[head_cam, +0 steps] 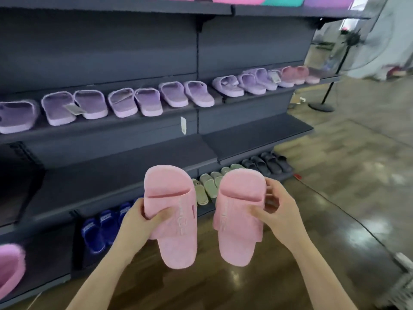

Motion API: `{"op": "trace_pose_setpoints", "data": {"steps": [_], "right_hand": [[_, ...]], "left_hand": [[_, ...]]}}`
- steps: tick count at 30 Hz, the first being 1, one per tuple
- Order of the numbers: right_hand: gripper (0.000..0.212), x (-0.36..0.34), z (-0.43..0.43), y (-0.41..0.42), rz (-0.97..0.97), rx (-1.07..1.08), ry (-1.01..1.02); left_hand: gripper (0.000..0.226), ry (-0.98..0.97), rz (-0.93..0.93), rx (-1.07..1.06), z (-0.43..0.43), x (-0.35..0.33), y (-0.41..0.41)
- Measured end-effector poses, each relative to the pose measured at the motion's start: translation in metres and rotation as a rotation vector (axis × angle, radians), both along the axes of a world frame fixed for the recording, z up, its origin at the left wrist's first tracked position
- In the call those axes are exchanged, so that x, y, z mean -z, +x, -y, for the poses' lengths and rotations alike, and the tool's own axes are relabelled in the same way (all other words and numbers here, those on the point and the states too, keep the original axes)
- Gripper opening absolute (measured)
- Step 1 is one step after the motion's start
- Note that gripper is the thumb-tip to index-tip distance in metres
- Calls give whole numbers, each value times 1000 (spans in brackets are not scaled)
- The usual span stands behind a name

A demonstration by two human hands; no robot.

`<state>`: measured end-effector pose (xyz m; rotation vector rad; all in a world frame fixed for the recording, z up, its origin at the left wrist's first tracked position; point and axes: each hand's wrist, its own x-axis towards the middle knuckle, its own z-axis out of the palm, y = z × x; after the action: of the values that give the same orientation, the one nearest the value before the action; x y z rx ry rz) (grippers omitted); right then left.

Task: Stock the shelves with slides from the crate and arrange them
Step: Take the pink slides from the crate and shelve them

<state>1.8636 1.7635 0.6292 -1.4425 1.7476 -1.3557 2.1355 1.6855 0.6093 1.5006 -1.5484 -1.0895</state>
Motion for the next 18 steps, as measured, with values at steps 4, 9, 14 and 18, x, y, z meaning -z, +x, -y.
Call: {"op": "trace_pose_setpoints", "data": {"steps": [4, 9, 14, 18], "right_hand": [[58, -1, -1, -78, 8, 66, -19], [57, -6, 2, -158, 36, 120, 0], [59, -4, 7, -217, 50, 181, 9], [58, 1, 23, -248, 75, 210, 9]], "left_hand": [[58, -15, -26, 77, 22, -3, -88], [58, 27, -67, 140, 40, 2, -182], [33, 64, -49, 216, 57, 4, -246], [34, 75, -57, 252, 84, 5, -283]]}}
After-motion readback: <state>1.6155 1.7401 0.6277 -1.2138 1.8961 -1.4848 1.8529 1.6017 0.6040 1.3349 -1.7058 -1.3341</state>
